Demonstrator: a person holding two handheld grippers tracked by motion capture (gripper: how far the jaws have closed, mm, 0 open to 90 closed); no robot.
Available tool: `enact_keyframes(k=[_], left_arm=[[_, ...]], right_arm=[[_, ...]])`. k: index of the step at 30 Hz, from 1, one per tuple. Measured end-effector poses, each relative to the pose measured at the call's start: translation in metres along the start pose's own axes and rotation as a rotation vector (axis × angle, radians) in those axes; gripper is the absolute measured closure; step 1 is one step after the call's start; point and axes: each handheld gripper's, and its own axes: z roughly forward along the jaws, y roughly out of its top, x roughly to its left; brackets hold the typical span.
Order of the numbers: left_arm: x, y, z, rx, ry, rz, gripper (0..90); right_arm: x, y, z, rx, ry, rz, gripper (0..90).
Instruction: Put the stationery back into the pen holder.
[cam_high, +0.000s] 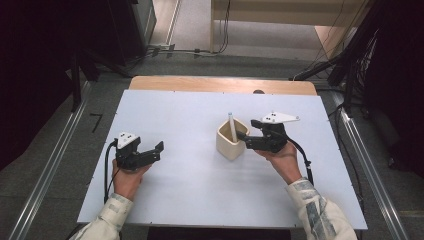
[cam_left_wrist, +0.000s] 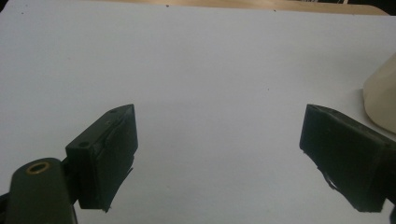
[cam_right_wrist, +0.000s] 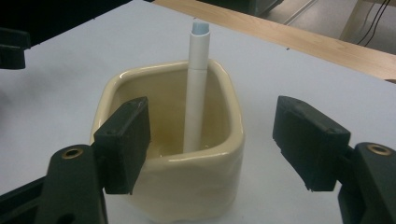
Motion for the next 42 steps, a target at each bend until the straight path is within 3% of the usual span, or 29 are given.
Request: enact_keyframes(k=[10,42], left_arm=[[-0.005,0.001,-0.002,-0.005,0.020,0.033,7.9],[-0.006,-0.004,-0.013,-0.003,0.000,0.029,7.9]], right_arm=[[-0.006,-0.009,-0.013,-0.019,0.008,0.021,24.4],[-0.029,-0.048,-0.053,0.022,-0.090,0.050,24.7]])
